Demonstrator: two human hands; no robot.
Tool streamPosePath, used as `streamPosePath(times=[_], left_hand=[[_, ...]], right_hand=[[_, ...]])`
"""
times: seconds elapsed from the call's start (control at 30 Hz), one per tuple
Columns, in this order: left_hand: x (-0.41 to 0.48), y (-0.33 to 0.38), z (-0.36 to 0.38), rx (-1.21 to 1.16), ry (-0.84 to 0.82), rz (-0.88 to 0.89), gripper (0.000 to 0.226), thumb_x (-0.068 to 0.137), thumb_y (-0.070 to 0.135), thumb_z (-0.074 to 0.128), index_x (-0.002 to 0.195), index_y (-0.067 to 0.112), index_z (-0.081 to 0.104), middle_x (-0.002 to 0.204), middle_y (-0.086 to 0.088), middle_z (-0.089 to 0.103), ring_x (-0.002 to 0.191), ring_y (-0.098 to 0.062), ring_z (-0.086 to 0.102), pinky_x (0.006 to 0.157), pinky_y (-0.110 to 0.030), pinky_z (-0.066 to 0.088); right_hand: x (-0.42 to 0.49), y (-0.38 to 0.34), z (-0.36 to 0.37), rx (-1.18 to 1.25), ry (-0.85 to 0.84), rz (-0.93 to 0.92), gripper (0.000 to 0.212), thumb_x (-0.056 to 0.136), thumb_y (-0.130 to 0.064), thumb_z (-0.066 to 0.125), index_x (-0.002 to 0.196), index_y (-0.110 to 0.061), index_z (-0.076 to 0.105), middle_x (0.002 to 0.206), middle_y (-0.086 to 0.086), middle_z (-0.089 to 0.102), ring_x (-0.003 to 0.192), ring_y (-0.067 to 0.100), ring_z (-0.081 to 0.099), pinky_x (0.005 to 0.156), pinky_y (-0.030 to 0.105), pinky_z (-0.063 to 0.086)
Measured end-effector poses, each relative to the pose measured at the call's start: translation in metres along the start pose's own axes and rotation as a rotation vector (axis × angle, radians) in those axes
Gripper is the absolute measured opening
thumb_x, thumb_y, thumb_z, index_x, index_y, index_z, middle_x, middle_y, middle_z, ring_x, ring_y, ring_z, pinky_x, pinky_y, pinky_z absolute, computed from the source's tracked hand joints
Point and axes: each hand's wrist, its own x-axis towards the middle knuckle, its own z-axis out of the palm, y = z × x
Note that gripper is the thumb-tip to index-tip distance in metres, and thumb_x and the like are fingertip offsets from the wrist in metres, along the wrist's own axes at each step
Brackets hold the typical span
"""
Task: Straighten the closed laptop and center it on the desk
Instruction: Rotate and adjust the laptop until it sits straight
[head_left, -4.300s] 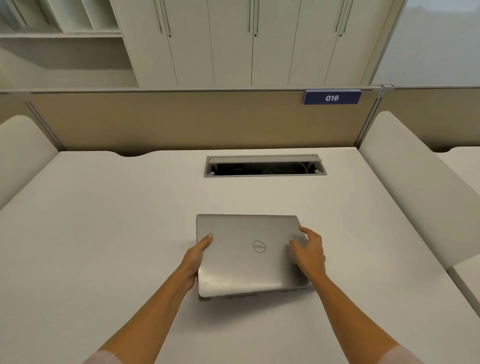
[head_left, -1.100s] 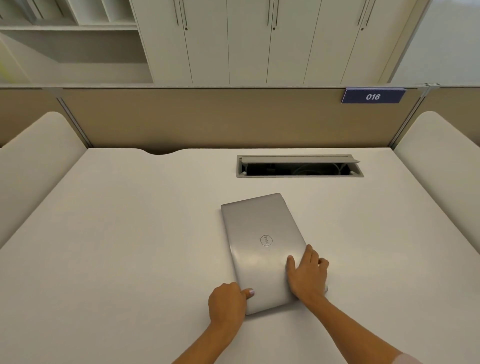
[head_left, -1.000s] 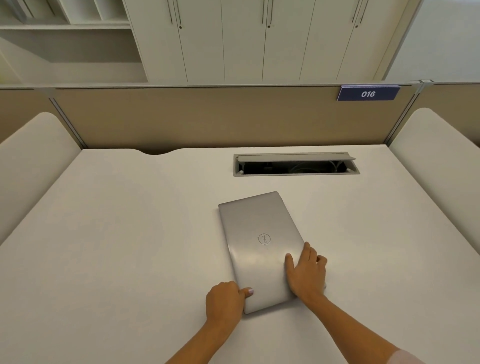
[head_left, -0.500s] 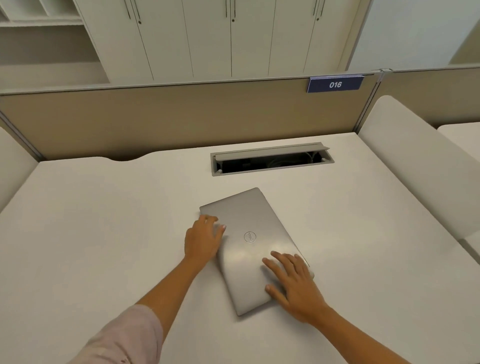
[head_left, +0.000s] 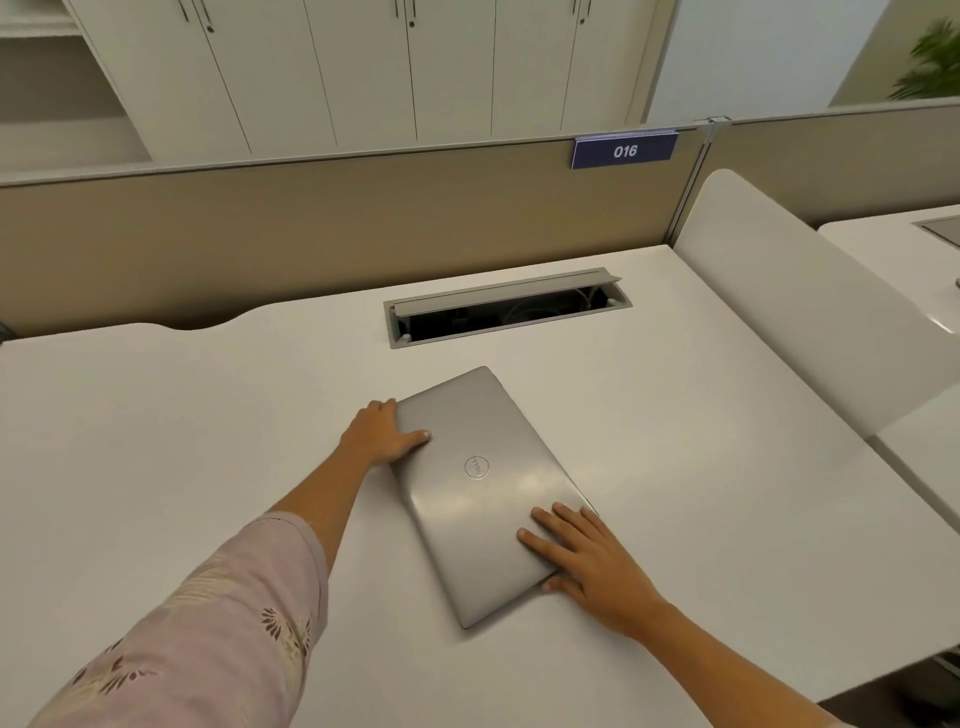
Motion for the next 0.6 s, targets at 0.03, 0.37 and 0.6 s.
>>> streamPosePath(times=[0.03, 0.37, 0.6], left_hand=[[-0.001, -0.002, -0.001, 0.019, -0.006, 0.001, 0.087, 0.076, 0.068, 0.061, 0.139, 0.012, 0.04, 0.141, -0.015, 0.042, 0.132, -0.033, 0.038, 0.105, -0.045, 0.039], [-0.037, -0.027, 0.004, -0.095, 0.048, -0.116, 0.085, 0.078, 0.069, 0.058, 0.134, 0.007, 0.043, 0.132, -0.017, 0.043, 0.129, -0.035, 0.033, 0.105, -0.046, 0.035], [-0.064, -0.044, 0.013, -0.087, 0.036, -0.143, 0.081, 0.085, 0.065, 0.052, 0.139, 0.009, 0.035, 0.135, -0.017, 0.038, 0.129, -0.036, 0.03, 0.105, -0.047, 0.034]], right_hand=[[0.0, -0.001, -0.001, -0.033, 0.012, -0.015, 0.056, 0.095, -0.052, 0.042, 0.148, -0.036, 0.036, 0.156, -0.004, 0.036, 0.143, 0.025, 0.035, 0.119, 0.047, 0.023], [0.011, 0.027, -0.015, -0.164, 0.073, -0.1, 0.059, 0.083, -0.03, 0.075, 0.138, -0.033, 0.053, 0.143, -0.002, 0.054, 0.129, 0.028, 0.054, 0.103, 0.05, 0.043], [0.029, 0.06, -0.033, 0.089, 0.023, 0.114, 0.066, 0.084, -0.031, 0.074, 0.143, -0.035, 0.045, 0.157, 0.0, 0.033, 0.144, 0.024, 0.032, 0.116, 0.037, 0.022]])
